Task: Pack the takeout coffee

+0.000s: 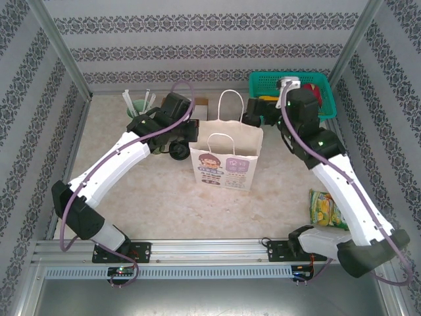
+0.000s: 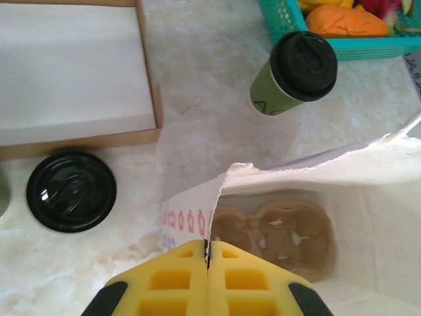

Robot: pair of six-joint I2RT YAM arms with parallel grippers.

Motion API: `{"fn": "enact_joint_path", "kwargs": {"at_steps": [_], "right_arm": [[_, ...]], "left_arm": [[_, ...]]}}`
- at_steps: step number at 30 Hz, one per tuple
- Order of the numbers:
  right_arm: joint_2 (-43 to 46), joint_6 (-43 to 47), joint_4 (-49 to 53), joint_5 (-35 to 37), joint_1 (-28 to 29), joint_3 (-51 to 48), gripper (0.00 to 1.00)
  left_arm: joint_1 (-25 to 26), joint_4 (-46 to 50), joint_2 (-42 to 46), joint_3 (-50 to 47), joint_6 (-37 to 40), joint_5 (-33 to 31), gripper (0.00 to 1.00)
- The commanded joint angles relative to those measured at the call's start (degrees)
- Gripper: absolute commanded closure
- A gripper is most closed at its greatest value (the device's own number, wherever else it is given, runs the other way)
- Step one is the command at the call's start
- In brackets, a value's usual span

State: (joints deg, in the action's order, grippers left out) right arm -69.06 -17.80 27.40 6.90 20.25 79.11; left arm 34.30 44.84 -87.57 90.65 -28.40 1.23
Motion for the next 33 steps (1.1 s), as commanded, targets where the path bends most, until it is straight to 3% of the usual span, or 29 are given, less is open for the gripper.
{"fn": "enact_joint_path", "kwargs": {"at_steps": [1,8,16,27,33], "right_arm": [[-5.14,-4.90,-1.31,-6.29,-4.86,-1.94,0.02],[-19.82,2.66,1.90,-14.04,-9.27,2.43,0.02],[-36.12,6.29,11.48,-17.58,-9.45,14.42,0.02],[-42.15,9.75,12.15,-10.80,-8.84,16.91,0.02],[-44.61,11.61,13.06,-13.85,-8.68,18.84,0.02]], "left_arm": [[-1.39,4.98,4.31,-1.80,-4.42,-4.74,1.00],[-1.81,4.53,8.07,-5.17,-11.09,-8.42,1.00],[-1.70,5.34,7.89,-7.24,-16.47,-9.23,1.00],[-1.52,3.99,7.48,-7.99,-16.26,-8.98,1.00],[-1.52,3.78,6.42,-7.44,-15.84,-8.18,1.00]]}}
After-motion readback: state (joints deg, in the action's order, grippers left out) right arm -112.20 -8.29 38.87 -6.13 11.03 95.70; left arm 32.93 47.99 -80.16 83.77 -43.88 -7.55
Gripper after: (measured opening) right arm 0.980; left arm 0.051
